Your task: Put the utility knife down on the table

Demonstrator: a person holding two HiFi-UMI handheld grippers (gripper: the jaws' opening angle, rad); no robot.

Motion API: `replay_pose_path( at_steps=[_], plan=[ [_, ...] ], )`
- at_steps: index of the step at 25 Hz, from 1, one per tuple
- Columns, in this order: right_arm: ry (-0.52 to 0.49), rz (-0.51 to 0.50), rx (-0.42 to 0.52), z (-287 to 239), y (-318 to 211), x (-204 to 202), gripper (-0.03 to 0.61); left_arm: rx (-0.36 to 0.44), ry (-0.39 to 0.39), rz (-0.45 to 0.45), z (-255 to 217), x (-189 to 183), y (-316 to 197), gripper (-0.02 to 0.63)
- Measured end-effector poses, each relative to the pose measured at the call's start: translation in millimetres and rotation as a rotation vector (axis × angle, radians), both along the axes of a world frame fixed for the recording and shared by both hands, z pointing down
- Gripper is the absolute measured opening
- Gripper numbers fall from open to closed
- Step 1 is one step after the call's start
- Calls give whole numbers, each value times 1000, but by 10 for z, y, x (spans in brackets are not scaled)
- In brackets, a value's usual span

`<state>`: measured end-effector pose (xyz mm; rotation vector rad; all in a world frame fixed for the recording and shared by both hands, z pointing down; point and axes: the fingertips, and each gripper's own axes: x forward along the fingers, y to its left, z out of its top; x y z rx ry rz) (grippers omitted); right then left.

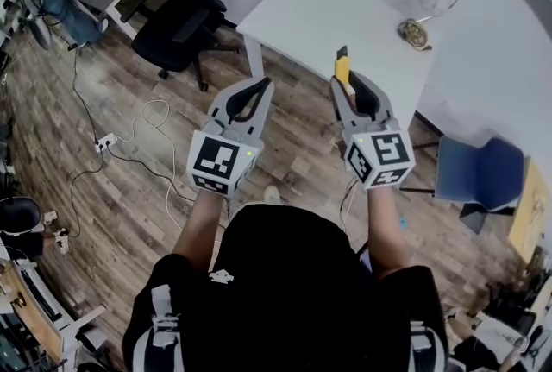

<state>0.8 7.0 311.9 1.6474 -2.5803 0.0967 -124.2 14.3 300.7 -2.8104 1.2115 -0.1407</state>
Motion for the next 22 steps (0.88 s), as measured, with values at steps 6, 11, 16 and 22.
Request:
replay_pose_path(
  at_steps=[6,11,16,22],
  plan=[
    [14,28,-6,0,33,-151,137,0,9,22,-13,-194,-27,17],
    [28,42,-21,56,70,-175,137,-14,20,27,40,-268,-23,17],
    [32,46,-34,136,19,-175,137,-32,19,36,140,-253,-82,17],
    [19,47,-48,213,-67,-193,137,-41,17,38,188,-250,-155,17]
  ],
)
